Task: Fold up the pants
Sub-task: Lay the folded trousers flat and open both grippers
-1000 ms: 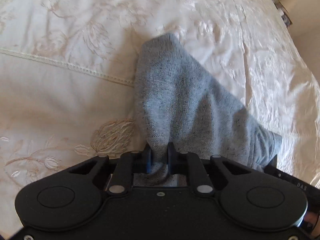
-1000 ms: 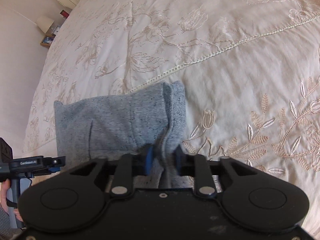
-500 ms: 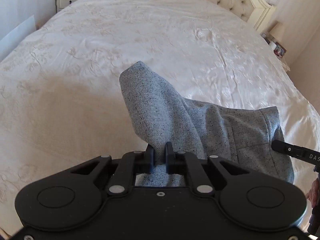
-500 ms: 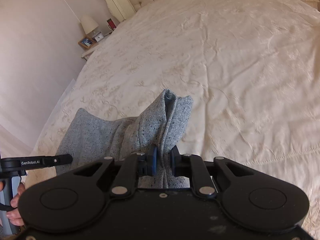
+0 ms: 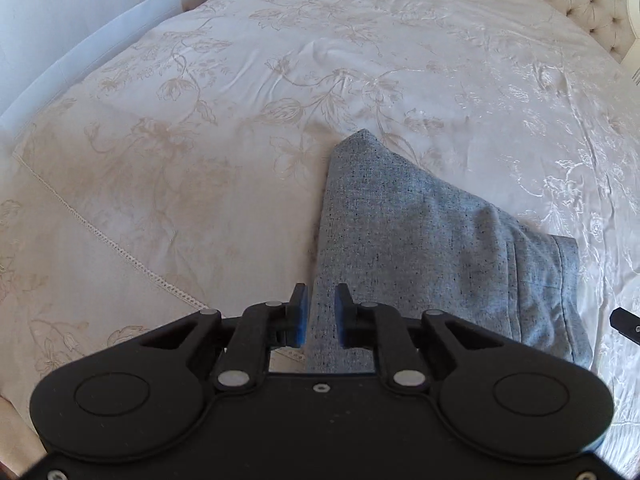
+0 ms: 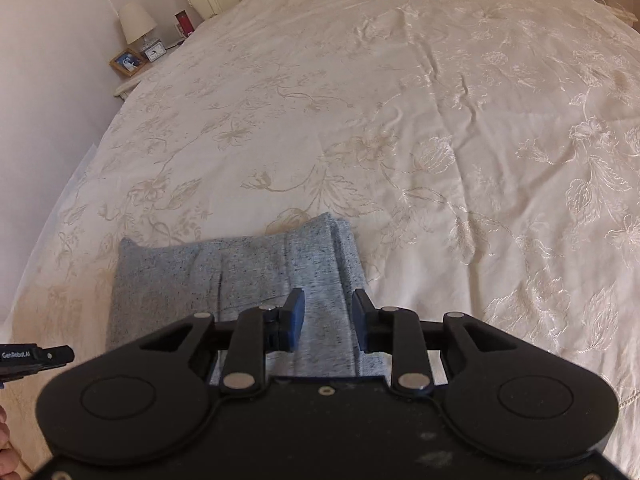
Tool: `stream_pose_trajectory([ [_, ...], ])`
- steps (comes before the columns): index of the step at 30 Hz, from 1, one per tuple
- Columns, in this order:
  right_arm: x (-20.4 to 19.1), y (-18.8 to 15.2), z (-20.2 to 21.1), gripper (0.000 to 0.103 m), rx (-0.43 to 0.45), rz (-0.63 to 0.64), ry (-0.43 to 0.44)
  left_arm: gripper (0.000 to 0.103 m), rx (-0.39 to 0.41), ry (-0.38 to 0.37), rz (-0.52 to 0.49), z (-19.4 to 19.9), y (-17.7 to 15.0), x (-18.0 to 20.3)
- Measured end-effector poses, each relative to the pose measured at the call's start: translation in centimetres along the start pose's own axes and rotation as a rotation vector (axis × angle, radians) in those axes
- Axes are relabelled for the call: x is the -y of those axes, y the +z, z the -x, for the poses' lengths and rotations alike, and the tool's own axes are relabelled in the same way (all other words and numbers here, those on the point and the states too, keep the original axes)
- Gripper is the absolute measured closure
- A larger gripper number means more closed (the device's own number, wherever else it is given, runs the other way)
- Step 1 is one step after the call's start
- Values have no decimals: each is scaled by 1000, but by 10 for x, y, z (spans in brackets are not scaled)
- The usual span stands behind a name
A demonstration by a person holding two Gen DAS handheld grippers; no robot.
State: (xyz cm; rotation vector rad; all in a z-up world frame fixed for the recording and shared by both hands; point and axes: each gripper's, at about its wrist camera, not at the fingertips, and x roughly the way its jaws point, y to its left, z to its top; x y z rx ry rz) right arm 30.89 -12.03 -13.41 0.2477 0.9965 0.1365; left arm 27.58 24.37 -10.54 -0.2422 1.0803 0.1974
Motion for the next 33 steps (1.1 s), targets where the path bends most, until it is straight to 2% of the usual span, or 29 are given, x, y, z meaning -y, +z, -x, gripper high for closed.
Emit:
stream_pose_trajectory([
  [7,-35,-29,38,68,8,88,55,80,60,9,-85,46,-25,39],
  [14,-56,-49,79,64,34,222,46,77,81,16,-99,79,-50,73],
  [20,-46,-56,111,64,50,190,56,77,84,15,-100,100,-65,86],
  [23,-41,-62,124,64,51,184,55,72,96,21,-105,110,-71,90],
  [33,-36,-74,151,64,82,175,67,71,111,54,-141,129,-87,97],
])
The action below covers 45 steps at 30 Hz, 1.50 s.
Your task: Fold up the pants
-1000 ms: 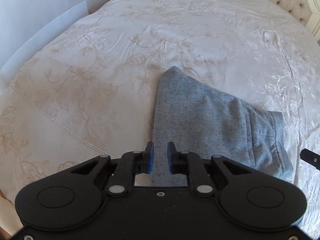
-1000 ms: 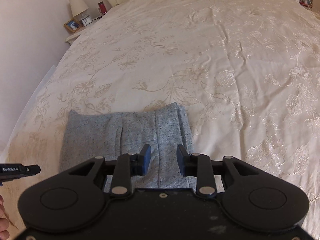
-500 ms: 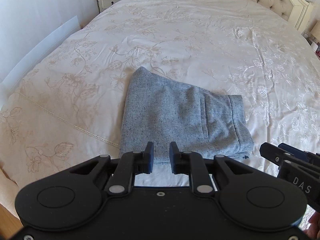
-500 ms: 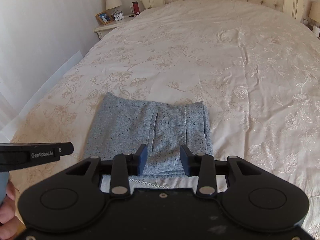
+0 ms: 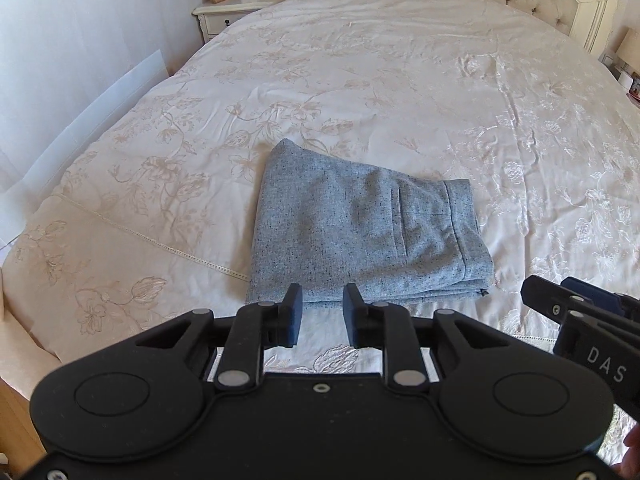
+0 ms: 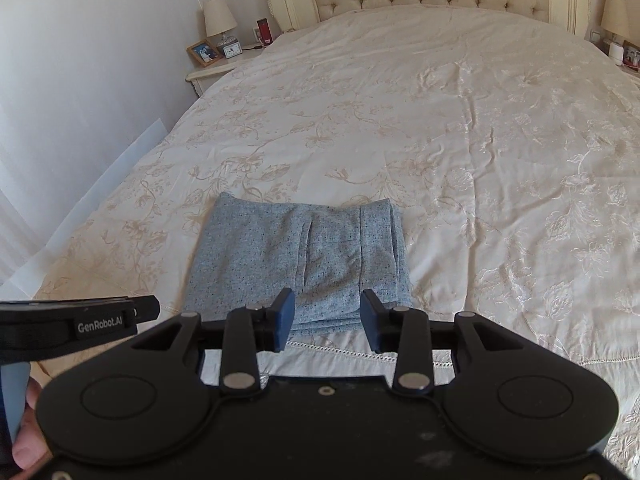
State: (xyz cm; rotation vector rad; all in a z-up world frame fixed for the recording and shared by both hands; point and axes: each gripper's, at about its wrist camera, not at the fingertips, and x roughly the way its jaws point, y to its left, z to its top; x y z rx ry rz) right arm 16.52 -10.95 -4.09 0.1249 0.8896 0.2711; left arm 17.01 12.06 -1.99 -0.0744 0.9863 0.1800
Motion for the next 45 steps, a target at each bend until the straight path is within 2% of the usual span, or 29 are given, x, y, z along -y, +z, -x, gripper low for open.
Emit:
stream_pose_trajectory([
  [16,-15,-8,17,64,24,28,-8,71,7,15,-4,10,-8,-7],
  [45,-16,-7,11,64,7,13,-19,71,-9,19,-29,5,-5,-6],
])
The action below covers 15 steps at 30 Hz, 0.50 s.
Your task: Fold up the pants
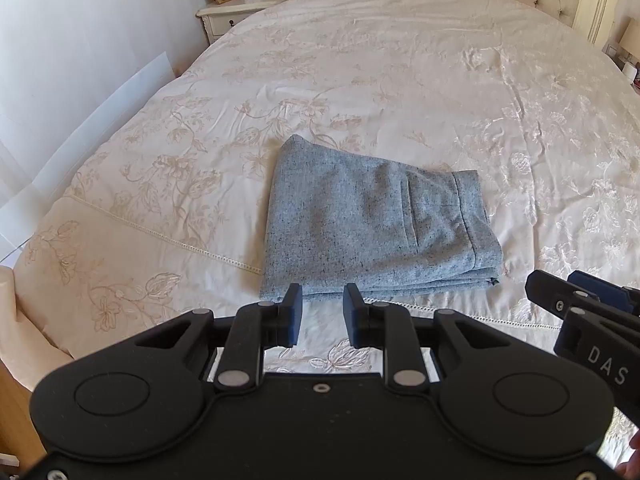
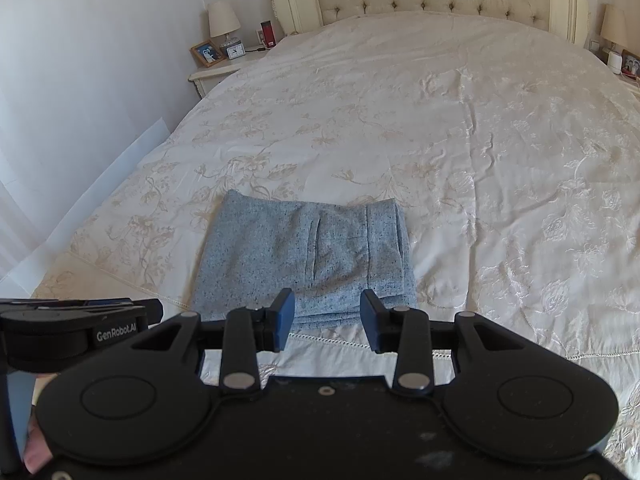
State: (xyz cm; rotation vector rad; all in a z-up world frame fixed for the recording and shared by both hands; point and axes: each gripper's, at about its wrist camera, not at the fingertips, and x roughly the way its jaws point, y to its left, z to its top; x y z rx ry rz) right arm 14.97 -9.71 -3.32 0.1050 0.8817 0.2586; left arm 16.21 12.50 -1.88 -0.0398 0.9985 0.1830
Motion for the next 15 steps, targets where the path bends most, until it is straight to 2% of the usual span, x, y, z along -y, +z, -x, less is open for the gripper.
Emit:
stream_pose_trajectory([
  [15,-1,-1,-3,64,-9,-4,-5,71,-4,-3,0,-3,0,-1],
])
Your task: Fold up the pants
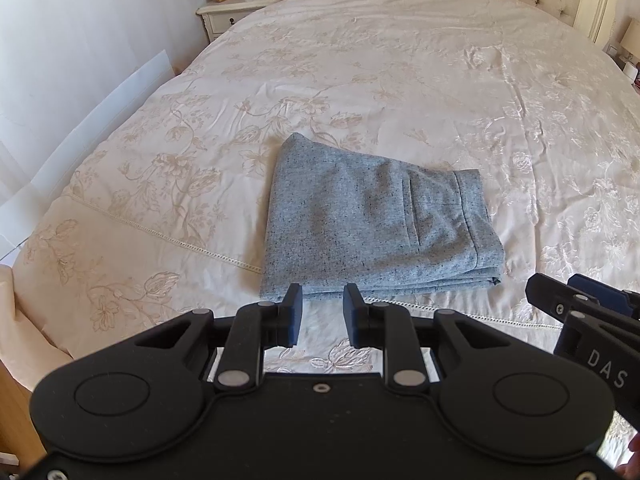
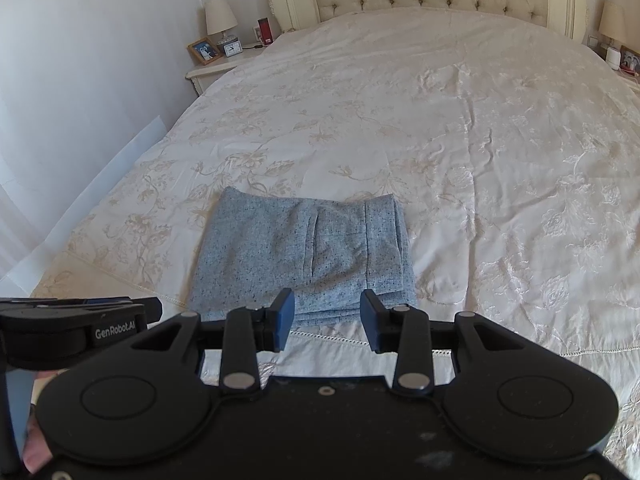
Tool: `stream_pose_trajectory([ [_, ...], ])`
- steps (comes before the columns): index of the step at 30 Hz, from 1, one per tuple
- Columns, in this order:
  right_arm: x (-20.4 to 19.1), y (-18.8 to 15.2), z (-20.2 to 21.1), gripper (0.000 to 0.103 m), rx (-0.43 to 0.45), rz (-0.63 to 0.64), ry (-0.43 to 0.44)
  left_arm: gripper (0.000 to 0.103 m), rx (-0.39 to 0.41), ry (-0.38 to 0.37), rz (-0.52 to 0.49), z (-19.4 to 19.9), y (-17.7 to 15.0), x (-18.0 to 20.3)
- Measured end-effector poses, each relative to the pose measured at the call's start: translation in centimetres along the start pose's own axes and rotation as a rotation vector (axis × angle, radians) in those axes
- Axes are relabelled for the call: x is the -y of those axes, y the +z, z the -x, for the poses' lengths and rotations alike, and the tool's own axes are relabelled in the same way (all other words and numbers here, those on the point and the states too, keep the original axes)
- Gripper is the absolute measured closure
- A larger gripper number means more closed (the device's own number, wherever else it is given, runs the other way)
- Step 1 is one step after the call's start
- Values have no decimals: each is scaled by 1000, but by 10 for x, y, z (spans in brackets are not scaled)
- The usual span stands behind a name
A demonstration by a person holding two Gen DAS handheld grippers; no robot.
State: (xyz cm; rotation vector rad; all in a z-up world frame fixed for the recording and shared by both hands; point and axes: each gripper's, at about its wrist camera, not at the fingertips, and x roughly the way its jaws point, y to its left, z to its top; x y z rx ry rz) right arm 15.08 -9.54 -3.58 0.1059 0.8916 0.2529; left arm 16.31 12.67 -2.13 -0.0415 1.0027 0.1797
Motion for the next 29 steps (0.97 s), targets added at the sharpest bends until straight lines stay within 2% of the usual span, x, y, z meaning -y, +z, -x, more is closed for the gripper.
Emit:
stream_pose_trajectory([
  [29,-8,-5,-7,64,-18,3,8,71,-7,-5,-10,-7,0,-9],
])
